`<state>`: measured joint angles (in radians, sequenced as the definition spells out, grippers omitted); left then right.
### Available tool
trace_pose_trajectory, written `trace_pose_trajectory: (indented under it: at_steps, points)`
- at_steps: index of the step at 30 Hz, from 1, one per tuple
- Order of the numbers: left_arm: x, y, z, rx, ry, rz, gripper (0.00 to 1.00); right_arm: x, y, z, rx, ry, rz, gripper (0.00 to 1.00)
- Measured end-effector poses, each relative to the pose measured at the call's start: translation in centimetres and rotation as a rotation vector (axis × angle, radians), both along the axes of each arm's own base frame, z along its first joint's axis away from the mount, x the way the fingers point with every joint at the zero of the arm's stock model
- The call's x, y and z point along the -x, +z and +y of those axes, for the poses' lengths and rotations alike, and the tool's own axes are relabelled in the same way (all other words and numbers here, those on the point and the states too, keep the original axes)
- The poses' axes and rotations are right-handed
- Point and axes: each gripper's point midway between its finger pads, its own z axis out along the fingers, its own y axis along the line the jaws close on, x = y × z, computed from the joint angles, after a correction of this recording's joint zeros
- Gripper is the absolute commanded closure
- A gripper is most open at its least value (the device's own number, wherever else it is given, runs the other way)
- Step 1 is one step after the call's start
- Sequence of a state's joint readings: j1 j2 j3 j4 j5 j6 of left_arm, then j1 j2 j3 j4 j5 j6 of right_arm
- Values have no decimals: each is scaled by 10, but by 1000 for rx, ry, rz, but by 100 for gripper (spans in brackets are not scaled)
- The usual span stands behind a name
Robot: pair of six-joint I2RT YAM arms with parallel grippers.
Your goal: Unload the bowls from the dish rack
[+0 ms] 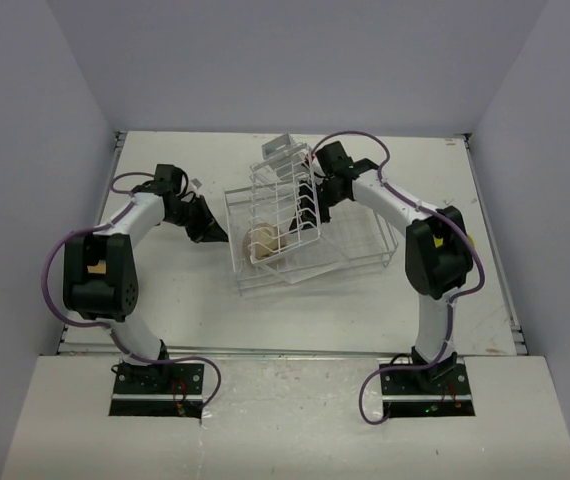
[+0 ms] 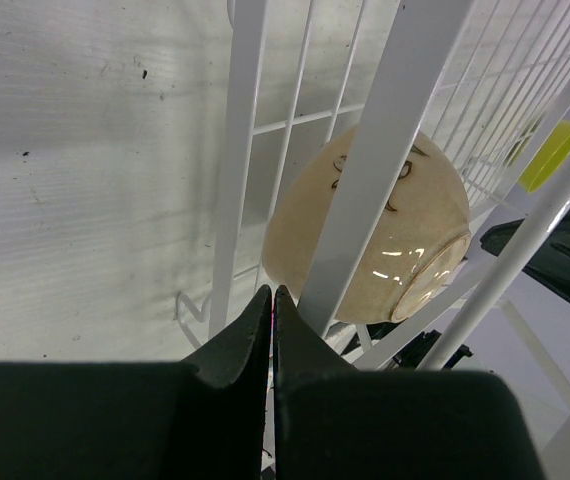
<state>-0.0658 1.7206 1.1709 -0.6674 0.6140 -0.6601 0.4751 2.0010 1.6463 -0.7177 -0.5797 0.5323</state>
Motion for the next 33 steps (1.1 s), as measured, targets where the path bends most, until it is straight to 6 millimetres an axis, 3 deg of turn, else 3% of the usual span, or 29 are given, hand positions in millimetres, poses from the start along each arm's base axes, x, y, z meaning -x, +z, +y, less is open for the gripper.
trace_pose_trajectory:
  at_steps: [22,33]
  points:
    - [1,-2,-2,12,-5,12,98,-10,-31,-52,156,-131,73,97]
    - [1,-2,-2,15,-6,13,98,-6,-41,-45,131,-38,91,99]
